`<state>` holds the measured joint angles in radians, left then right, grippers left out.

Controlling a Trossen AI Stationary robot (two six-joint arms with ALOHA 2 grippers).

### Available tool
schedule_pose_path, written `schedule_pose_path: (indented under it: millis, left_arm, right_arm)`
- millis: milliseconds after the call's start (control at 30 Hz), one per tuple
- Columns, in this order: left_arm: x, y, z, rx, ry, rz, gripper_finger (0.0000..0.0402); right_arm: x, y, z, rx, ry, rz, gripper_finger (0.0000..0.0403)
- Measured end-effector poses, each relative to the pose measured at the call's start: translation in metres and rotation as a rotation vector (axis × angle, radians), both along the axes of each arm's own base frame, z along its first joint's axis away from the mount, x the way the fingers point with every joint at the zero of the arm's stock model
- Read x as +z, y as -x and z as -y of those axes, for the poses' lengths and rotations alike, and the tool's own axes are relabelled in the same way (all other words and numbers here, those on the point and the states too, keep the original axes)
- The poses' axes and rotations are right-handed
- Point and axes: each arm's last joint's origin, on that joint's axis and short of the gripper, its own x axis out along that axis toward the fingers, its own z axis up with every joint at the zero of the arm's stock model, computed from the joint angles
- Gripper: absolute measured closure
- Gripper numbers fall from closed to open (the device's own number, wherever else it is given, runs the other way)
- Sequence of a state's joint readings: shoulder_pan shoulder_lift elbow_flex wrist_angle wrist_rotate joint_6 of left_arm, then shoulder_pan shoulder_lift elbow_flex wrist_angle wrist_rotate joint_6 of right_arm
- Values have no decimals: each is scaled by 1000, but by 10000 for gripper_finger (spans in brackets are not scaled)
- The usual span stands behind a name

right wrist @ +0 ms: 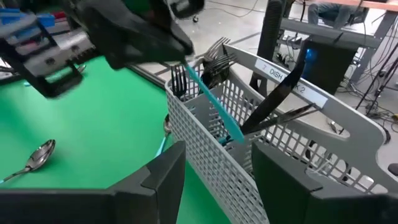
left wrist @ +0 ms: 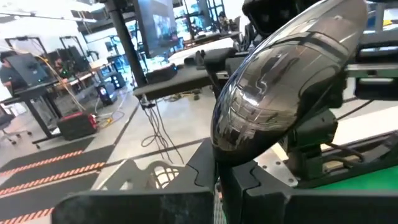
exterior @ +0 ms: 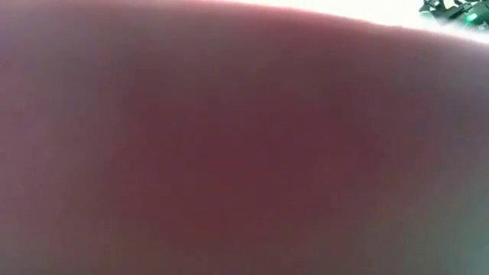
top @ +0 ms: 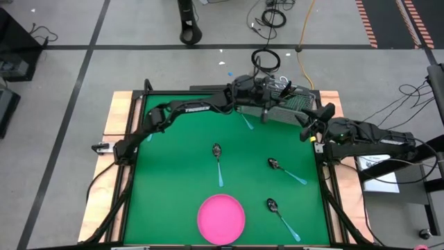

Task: Sort silverware
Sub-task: Put the blue spoon into the utensil holder

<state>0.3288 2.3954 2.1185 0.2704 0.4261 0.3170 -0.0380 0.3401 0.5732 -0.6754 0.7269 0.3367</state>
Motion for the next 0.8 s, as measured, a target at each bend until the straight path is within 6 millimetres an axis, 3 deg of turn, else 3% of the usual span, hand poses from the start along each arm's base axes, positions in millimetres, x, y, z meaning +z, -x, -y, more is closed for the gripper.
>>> schedule_pose_path:
  millis: [133,333,533,700,800]
  left_arm:
    - [-6,-11,-8,2,61,7,400]
    - [-33,-18,-20,39,88,-39,400]
    - [-35,-14,-30,62,145,-83,400]
    - [-36,-12,-36,81,308,-102,399]
    - [-37,-12,-36,105,389,-108,378]
  right_arm:
    - [0,0,0,0,0,-1,232]
    - [0,0,0,2,-4,2,232]
    - [0,-1,0,19,-12,9,232]
    - [1,-1,0,14,-21,27,232]
    - [1,-1,0,12,-32,37,232]
